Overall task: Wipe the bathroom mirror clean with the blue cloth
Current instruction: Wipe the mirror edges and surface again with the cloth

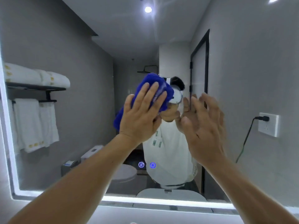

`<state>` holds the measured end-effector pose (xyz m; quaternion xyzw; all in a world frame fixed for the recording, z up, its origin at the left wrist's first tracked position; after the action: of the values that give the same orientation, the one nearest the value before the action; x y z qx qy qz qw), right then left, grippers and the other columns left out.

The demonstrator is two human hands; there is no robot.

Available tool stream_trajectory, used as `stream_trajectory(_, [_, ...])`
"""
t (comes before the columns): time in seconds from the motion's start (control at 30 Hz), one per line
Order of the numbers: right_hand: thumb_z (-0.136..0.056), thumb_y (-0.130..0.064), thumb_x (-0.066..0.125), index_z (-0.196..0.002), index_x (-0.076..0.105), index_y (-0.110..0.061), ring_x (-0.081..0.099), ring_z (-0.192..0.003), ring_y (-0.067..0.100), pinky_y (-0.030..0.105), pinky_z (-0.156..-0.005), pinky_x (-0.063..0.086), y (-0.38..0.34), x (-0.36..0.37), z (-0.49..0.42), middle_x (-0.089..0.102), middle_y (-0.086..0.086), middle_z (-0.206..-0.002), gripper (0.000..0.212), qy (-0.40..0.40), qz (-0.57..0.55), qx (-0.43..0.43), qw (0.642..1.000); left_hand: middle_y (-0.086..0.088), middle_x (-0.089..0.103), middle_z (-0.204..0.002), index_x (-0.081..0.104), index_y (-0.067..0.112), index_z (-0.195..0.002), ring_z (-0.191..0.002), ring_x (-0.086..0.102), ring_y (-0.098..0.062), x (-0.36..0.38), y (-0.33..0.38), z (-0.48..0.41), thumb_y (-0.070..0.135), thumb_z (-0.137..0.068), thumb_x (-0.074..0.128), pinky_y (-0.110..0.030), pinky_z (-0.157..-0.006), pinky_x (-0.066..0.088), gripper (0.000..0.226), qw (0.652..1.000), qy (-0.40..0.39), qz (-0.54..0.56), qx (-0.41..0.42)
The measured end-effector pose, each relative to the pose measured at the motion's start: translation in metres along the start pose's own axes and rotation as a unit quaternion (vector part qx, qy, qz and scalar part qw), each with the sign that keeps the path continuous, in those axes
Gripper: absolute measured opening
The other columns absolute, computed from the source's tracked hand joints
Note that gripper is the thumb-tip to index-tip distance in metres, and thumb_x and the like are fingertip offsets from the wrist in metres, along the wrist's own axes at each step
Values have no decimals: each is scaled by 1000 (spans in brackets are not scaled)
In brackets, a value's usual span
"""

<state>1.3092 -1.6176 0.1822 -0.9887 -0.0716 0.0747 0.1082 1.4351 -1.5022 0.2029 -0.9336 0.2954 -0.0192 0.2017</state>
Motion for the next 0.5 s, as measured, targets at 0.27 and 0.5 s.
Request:
stream_trajectory(0.27, [-93,-33,52,-140,46,-19,22,-145,20,48,-114,26,-70,30,-25,32,1,-152,49,1,-18,-59,998,-11,15,-162,21,21,-154,-148,16,-32,-29,-204,-3,30,-92,42,-53,-114,22,66,955,-5,6,-295])
stream_trajectory(0.5, [-94,-37,45,-142,44,-21,17,-147,15,41,-117,23,-63,19,-26,28,-4,-154,51,-18,-14,-56,998,-8,15,-162,21,22,-154,-148,15,-32,-29,-158,-37,32,-96,27,-55,-113,22,60,919,17,46,-392])
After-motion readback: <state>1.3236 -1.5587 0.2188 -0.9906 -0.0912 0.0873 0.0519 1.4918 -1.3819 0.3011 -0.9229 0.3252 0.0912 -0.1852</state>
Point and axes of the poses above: each hand's wrist, its own z-axis away from the middle knuckle, its own x-axis out of the palm, y = z × x, the point moved 9 cm from there along -z, towards the middle knuckle
